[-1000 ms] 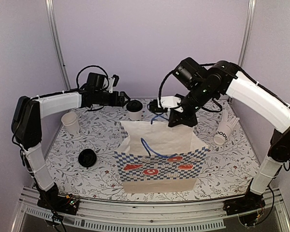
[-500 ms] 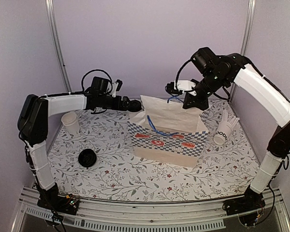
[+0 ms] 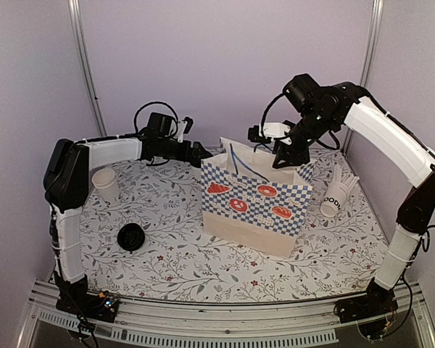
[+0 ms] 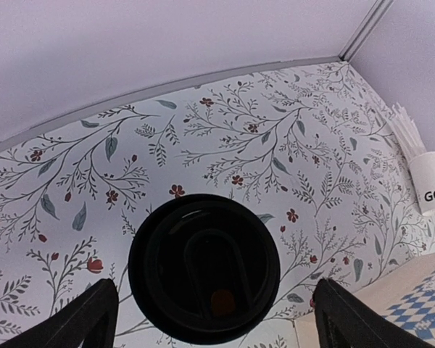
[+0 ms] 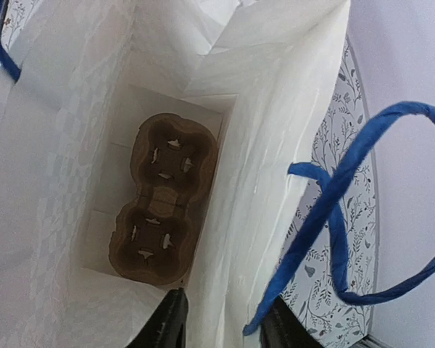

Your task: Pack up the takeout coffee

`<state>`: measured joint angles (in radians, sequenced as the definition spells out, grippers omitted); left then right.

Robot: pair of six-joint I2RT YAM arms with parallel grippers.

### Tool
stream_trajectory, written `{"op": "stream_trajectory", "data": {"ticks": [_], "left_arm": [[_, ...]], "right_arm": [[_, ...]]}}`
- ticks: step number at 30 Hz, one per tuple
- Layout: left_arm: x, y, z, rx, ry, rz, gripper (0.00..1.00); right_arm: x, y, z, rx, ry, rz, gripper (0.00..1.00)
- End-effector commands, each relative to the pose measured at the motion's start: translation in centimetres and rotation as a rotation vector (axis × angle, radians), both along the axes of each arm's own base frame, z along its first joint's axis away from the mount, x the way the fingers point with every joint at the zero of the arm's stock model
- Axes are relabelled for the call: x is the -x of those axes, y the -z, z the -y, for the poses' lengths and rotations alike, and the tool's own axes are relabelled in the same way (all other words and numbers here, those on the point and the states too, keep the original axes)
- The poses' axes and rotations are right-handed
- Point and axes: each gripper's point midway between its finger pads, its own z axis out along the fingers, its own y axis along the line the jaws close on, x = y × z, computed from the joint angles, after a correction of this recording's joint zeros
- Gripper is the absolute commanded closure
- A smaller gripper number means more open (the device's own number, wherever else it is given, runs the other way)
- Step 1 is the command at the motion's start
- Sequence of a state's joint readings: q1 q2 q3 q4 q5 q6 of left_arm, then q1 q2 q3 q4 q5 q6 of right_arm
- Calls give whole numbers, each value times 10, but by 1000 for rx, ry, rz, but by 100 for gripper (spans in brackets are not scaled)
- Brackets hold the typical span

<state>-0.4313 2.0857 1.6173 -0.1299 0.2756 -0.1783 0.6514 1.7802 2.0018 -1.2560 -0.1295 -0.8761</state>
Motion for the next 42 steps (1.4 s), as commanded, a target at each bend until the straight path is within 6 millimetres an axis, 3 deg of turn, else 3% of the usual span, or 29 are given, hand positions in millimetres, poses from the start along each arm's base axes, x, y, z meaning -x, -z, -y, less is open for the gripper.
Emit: {"op": "stream_trajectory", "data": {"ticks": [1, 10, 14, 23, 27, 34, 38, 42], "left_arm": [[-3, 11, 16, -18, 36, -10, 4], [-13, 32, 24, -80, 9, -26, 0], [-16, 36, 24, -78, -8, -31, 4], [-12, 17, 12, -47, -45, -1, 18], [-5, 5, 5, -47, -54, -2, 19], [40, -38, -22, -31, -94, 22, 19], [89, -47, -44, -41, -107, 16, 20], [144, -40, -61, -67, -98, -11, 20]], "right_arm": [[-5, -12, -1, -31, 10, 32, 56], [-3, -17, 0, -48, 29, 32, 50], [0, -23, 1, -63, 38, 36, 50], [3, -30, 6, -84, 53, 65, 49], [5, -36, 9, -90, 59, 78, 49], [15, -79, 8, -184, 38, 140, 45], [26, -94, 6, -239, 11, 141, 43], [38, -103, 6, -280, -18, 137, 42]]}}
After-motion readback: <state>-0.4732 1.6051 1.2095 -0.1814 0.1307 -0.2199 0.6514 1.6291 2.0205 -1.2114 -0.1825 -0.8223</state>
